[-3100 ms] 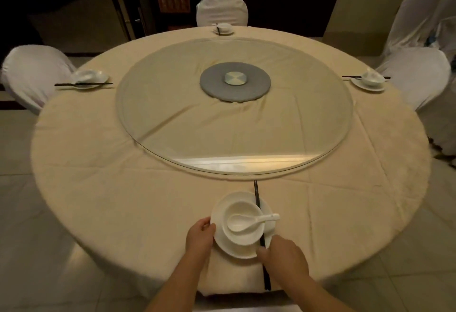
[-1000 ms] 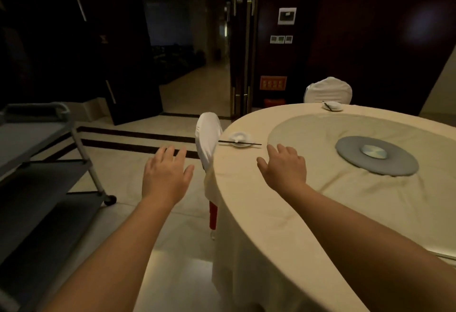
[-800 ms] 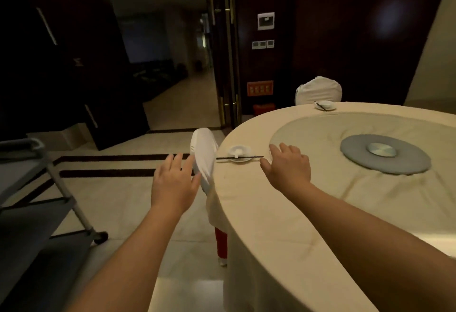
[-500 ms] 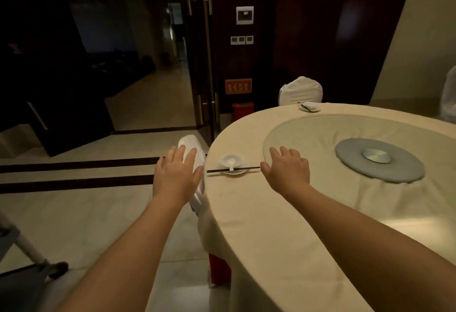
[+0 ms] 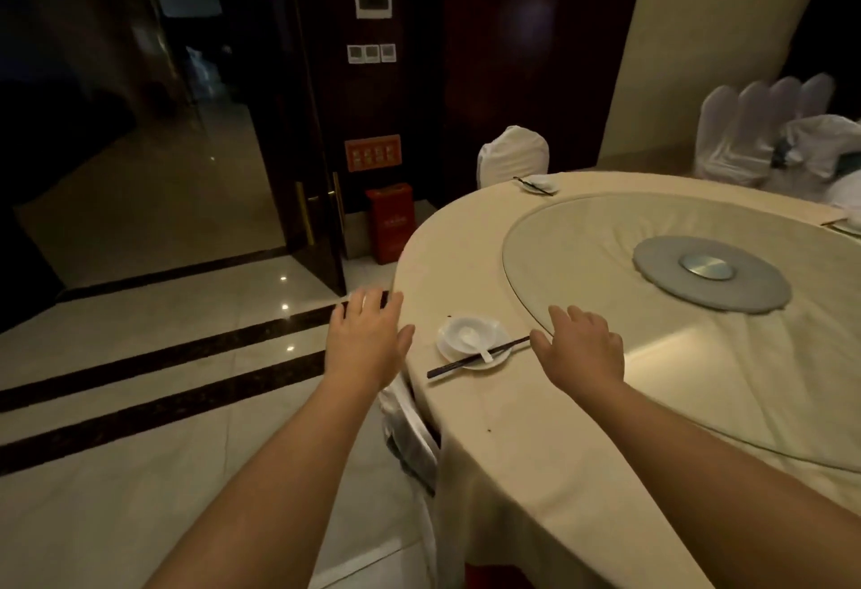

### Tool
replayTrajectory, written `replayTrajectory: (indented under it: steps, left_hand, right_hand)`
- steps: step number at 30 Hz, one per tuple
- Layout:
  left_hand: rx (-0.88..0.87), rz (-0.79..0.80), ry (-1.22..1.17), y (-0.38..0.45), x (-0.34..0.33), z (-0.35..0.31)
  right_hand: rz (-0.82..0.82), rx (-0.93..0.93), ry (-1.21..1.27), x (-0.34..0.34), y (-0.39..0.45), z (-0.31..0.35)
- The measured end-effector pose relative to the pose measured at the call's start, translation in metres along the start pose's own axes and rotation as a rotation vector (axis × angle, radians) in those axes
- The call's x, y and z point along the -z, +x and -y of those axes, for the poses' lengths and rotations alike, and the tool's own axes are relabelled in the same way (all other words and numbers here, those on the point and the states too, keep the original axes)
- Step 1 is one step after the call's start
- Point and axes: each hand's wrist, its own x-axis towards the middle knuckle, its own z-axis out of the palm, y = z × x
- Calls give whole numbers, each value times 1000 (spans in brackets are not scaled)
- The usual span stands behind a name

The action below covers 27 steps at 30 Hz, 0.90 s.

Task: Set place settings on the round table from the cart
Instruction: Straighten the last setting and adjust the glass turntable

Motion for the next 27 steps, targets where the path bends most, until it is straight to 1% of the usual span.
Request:
replayTrajectory:
  steps: [5,9,14,18,19,22,25,26,27]
  left_hand:
    - [-213,17,-10,65,-29,21]
    - [-318,57,-57,138,-65,22]
    - [-452,167,-67,216,-119,14]
    - [-521,244,-90,265,-150,6]
    - [-543,257,-79,274,-159,2]
    - [-693,258,-8,295,-180,-24]
    - [-884,223,-97,310,-193,-55]
    - [-945,153,-99,314,-200,-63]
    - [-973,122,-122,319,-206,-68]
  right_hand:
    - [-33,-149,-38,-24,33,23]
    - [-72,-281,-25,-55,74,26]
    - [-60,-564,98,-104,110,17]
    - [-27,-829,251,-128,102,19]
    - [-1,-874,241,-134,96,19]
    - [115,-940,115,-148,85,24]
    - [171,-1052,138,-147,92,20]
    - [191,-1097,156,-144,97,17]
    - [209,-1132,165,-142,102,14]
